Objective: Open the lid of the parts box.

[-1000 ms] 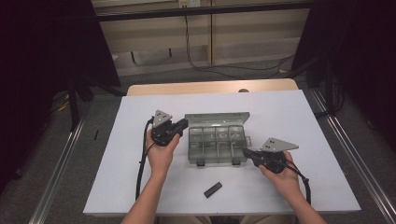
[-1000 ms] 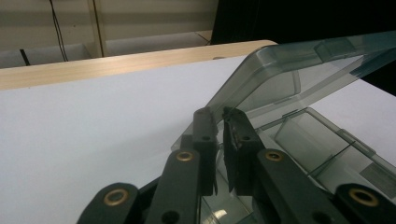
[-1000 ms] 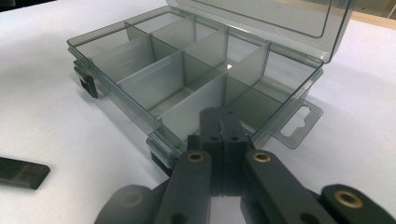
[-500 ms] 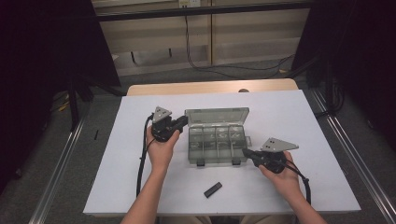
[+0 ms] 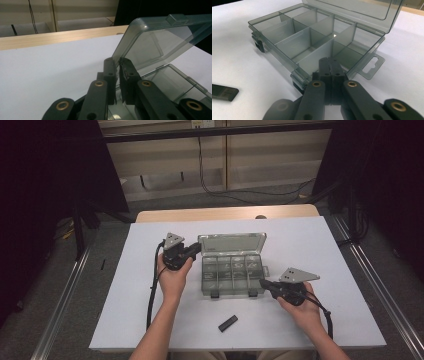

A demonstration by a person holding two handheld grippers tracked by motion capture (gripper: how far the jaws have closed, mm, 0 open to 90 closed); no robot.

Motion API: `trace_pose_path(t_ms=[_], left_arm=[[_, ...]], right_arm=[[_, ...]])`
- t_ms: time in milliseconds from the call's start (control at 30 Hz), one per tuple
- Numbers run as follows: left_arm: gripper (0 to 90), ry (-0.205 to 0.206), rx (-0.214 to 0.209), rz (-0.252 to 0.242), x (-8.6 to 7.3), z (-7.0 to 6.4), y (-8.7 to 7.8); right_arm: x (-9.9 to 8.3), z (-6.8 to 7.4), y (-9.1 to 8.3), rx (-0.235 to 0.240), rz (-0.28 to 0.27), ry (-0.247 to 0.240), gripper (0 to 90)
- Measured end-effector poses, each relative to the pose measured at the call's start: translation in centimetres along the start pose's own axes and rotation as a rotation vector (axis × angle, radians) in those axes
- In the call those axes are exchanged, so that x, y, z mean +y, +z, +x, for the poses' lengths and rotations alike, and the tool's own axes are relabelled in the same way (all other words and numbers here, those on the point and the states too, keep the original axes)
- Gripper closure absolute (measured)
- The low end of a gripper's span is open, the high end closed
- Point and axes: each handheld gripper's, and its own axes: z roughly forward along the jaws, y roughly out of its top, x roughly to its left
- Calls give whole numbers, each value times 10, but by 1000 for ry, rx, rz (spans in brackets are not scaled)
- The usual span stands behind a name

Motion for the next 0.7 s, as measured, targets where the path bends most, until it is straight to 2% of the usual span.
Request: trace_pose_path(t_ms=[167, 700], left_arm=[[843, -19, -2, -7, 1, 1, 2], [848, -23, -5, -1, 1, 4, 5]], right_arm=[[0, 0, 0, 1, 1, 2, 900], [0, 0, 0, 0, 0, 1, 900]])
